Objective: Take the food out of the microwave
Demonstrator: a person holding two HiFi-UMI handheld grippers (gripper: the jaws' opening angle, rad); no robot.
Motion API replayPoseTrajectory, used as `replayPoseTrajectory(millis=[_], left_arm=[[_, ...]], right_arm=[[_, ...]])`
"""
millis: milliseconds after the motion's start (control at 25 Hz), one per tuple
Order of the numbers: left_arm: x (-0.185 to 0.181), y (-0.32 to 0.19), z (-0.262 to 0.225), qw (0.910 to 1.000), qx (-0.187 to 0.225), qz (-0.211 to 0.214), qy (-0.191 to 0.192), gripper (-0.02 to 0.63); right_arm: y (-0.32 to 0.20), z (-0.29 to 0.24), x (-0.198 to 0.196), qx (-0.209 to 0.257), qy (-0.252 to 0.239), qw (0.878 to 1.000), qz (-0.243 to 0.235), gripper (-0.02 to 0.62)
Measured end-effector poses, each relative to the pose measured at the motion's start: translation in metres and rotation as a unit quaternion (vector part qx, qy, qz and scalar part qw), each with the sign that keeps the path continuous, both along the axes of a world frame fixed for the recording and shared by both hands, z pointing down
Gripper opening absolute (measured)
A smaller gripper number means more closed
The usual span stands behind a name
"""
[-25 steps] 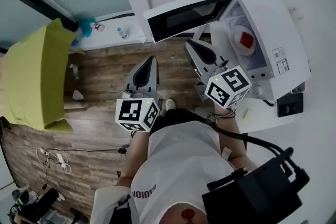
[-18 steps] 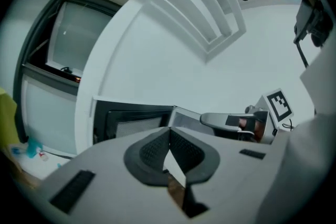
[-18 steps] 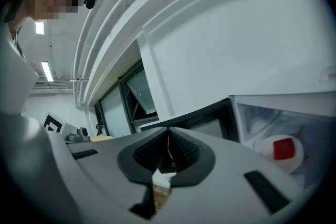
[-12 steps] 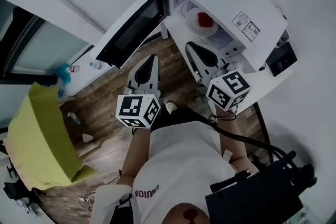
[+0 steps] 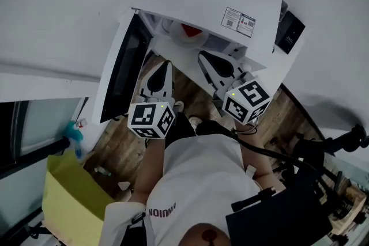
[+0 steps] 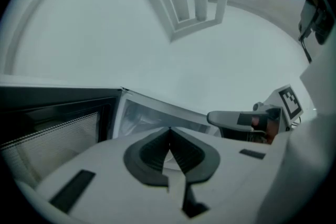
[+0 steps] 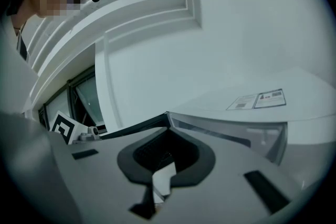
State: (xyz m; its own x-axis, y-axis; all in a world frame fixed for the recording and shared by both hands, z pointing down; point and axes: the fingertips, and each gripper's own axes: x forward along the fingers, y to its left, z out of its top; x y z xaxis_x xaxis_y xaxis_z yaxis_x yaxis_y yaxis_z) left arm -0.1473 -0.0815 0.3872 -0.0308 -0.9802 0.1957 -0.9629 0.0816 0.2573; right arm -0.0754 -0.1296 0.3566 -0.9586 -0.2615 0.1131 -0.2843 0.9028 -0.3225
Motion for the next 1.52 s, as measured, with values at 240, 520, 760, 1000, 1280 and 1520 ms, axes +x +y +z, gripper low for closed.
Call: replayPoseTrajectory(millis=[240, 520, 760, 1000, 1280, 1520], left_arm=[[-0.010, -0.031, 0.026, 0.9963, -0.035, 0.078, -0.004, 0.015], [-0.008, -0.058, 0.057, 0.9848, -0.084, 0.145, 0.046, 0.017], [-0.008, -0.071, 0.081, 0.9765, -0.124, 0.170, 0.049, 0.017], [-0.012, -0.076, 0.104, 0.9712, -0.154, 0.167, 0.070, 0.017], [-0.017, -0.081, 0.120, 0.9663, -0.173, 0.155, 0.111, 0.020], [-0.019, -0.081, 0.127, 0.9580, -0.174, 0.146, 0.174, 0.062]], right_arm=[[-0.010, 0.011, 0.001, -0.007, 0.015, 0.997, 0.076, 0.021], [-0.019, 0.019, 0.012, -0.020, 0.028, 0.990, 0.135, 0.021], [-0.023, 0.022, 0.020, -0.026, 0.036, 0.984, 0.170, 0.021], [-0.023, 0.027, 0.024, -0.031, 0.040, 0.980, 0.191, 0.021], [-0.024, 0.029, 0.028, -0.035, 0.040, 0.977, 0.206, 0.021], [-0.024, 0.029, 0.027, -0.037, 0.042, 0.977, 0.207, 0.021]])
